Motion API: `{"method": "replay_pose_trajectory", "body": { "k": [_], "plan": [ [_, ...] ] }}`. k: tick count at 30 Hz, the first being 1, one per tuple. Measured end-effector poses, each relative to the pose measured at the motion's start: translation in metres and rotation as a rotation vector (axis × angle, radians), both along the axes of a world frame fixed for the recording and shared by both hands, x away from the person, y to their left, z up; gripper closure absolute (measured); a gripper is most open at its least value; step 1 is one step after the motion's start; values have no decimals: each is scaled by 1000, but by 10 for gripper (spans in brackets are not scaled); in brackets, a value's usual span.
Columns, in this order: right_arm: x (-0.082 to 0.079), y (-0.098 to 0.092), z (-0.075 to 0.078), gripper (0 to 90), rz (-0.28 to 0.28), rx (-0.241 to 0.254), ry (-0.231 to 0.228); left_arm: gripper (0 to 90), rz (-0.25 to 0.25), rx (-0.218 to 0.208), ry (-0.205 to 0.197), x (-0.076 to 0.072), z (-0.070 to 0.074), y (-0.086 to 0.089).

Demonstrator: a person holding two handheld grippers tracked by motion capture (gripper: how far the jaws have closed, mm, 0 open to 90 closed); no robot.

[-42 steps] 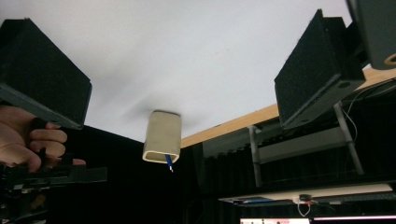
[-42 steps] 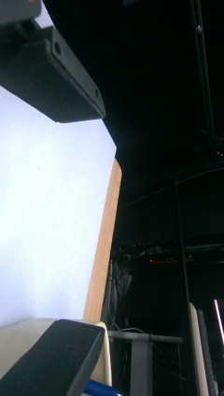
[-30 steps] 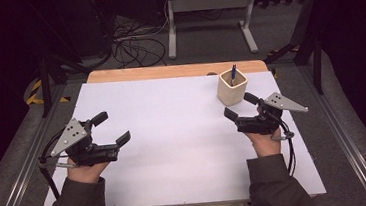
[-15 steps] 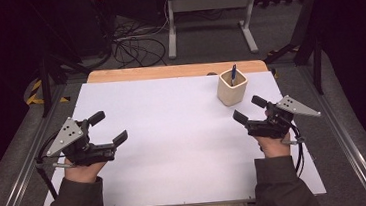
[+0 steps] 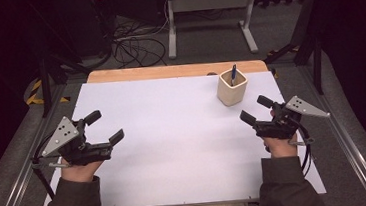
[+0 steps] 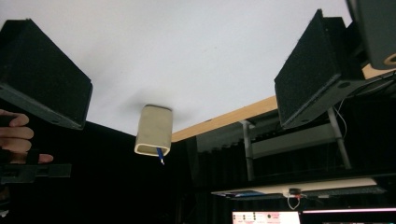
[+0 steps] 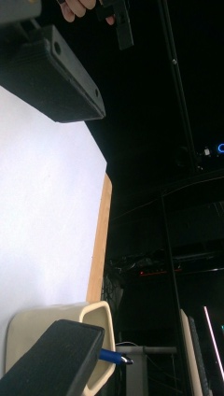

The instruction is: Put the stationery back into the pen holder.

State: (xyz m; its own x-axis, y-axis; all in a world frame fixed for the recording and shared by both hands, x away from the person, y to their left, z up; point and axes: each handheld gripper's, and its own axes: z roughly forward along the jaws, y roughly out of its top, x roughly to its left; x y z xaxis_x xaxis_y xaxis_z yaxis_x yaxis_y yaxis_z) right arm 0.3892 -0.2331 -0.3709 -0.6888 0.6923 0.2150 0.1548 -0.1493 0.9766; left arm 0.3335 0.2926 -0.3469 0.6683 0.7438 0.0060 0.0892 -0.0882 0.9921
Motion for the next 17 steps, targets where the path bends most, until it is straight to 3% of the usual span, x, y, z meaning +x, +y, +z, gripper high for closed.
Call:
{"method": "replay_pose_trajectory", "body": {
  "k": [12,17],
  "plan": [
    [-1,-3,0,1,-10,-7,0,51,-8,2,13,3,-3,-1],
    [2,0,-5,1,-41,-57,34,45,-23,13,53,10,-10,-1]
  ]
}}
